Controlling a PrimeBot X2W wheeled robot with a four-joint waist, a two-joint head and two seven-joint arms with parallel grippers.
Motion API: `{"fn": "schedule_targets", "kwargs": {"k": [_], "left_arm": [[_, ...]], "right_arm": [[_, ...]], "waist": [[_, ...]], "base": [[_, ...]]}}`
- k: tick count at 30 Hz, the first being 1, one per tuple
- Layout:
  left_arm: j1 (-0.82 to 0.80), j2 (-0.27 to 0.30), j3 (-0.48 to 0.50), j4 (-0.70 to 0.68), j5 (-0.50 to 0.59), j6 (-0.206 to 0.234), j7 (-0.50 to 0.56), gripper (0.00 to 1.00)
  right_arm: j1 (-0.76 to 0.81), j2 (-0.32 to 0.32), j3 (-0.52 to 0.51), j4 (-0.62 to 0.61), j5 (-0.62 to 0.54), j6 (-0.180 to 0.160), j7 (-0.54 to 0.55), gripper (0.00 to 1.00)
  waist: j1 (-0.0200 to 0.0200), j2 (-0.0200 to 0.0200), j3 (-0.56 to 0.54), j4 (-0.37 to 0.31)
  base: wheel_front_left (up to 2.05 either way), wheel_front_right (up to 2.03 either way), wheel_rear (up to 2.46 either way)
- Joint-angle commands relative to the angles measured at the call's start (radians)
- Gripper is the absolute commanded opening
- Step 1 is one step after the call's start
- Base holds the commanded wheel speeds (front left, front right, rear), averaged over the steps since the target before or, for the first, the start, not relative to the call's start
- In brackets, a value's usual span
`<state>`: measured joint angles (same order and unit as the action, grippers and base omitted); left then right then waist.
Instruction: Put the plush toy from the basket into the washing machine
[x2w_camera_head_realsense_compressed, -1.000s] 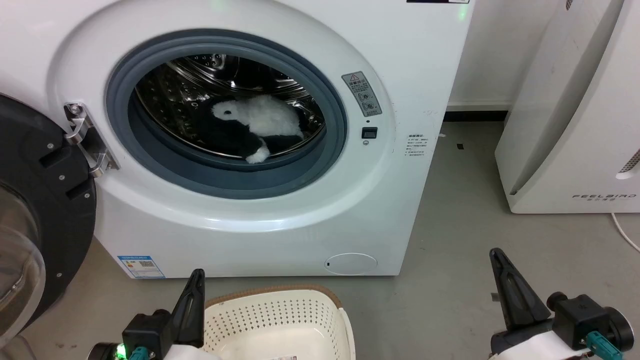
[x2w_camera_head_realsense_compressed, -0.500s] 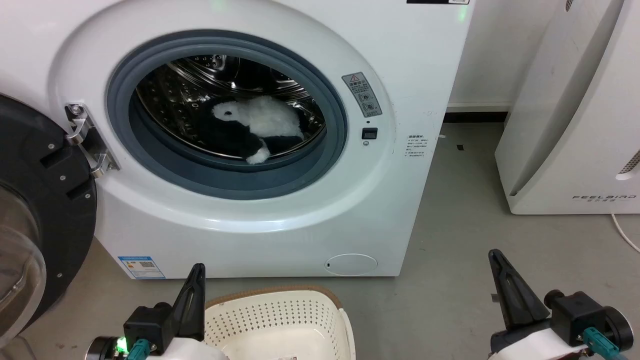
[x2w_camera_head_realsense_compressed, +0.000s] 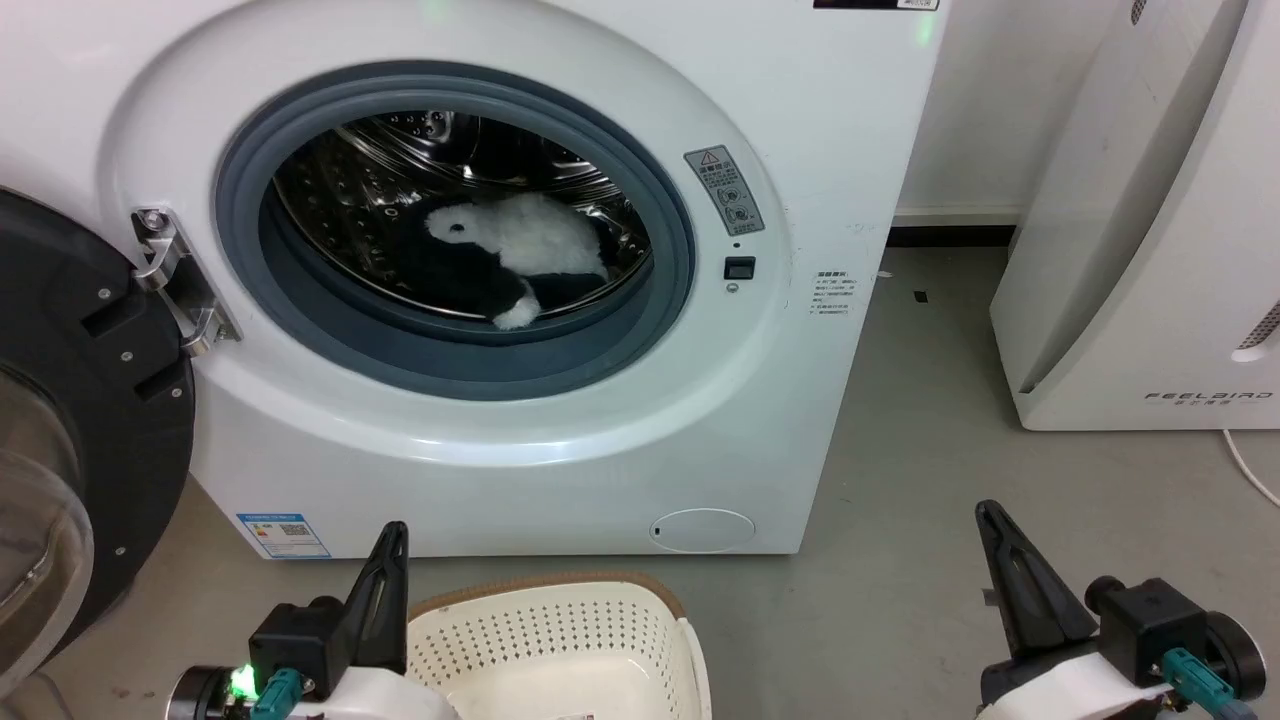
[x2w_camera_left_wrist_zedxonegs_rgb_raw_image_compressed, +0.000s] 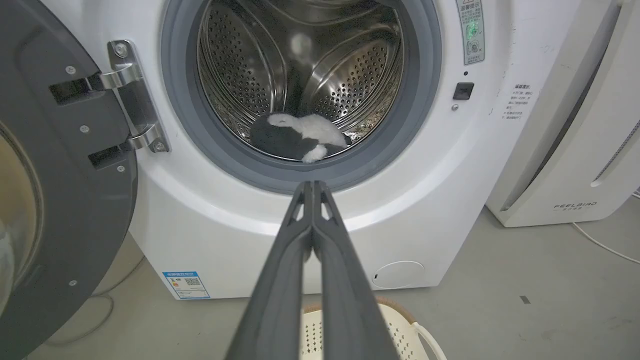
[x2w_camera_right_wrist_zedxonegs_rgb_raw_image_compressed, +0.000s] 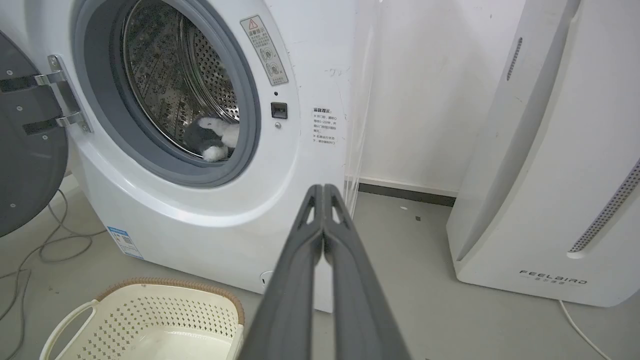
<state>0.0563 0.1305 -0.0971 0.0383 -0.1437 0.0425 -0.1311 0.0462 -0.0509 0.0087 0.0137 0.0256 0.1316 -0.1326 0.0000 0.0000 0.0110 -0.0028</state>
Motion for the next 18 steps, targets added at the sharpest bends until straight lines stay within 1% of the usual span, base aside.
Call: {"fn": "schedule_targets", "kwargs": {"k": [1,18], "left_arm": [[-0.016,-0.007,0.007,-0.005,0.01,-0.003,0.003,0.0],[-0.027,-0.027,0.031,-0.014,0.046,-0.014,0.038,0.0]], "right_arm": [[-0.019,0.0,-0.002,-0.006,-0.007,0.0,0.004,0.0],[-0.027,0.0,-0.004,-0.008,-0.012,-0.001,0.039,0.0]], "waist": [[0.0,0.0,0.0,0.0],[0.0,0.0,-0.003,0.001]], "base": [[0.0,0.0,0.0],[0.0,0.0,0.0]]}}
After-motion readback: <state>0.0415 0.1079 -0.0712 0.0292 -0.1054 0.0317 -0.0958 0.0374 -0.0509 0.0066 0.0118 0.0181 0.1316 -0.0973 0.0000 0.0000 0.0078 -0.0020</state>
